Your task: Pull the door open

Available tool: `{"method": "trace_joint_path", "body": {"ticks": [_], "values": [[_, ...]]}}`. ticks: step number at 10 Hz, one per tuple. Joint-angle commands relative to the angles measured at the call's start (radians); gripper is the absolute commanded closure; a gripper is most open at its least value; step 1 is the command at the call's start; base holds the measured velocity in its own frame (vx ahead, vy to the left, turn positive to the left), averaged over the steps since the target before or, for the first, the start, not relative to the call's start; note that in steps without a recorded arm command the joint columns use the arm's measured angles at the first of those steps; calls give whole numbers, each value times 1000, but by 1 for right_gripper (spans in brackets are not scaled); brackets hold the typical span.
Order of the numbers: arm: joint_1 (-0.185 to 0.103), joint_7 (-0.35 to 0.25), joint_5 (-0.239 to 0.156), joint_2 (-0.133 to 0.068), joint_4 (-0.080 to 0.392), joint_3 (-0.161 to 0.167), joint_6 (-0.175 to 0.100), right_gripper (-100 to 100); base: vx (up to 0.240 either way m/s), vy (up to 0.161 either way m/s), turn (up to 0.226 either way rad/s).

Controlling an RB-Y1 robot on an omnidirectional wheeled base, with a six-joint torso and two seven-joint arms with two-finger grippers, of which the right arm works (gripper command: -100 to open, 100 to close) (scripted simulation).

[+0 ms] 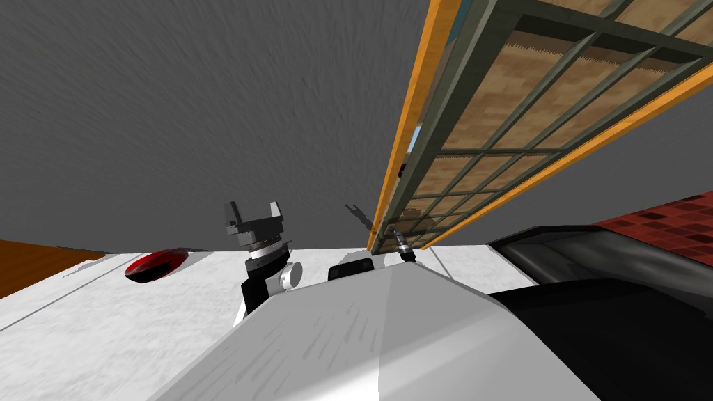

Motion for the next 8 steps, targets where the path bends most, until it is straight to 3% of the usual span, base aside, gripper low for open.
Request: {"method": "trace_joint_path", "body": {"ticks": [1,6,8], "values": [[-5,-36,6,22,10,26,1,100,-28,-2,-11],[-27,-158,-25,23,25,48,11,100,-32,-15,21],[-27,-160,-25,23,33,48,11,100,-22,-4,28]]}}
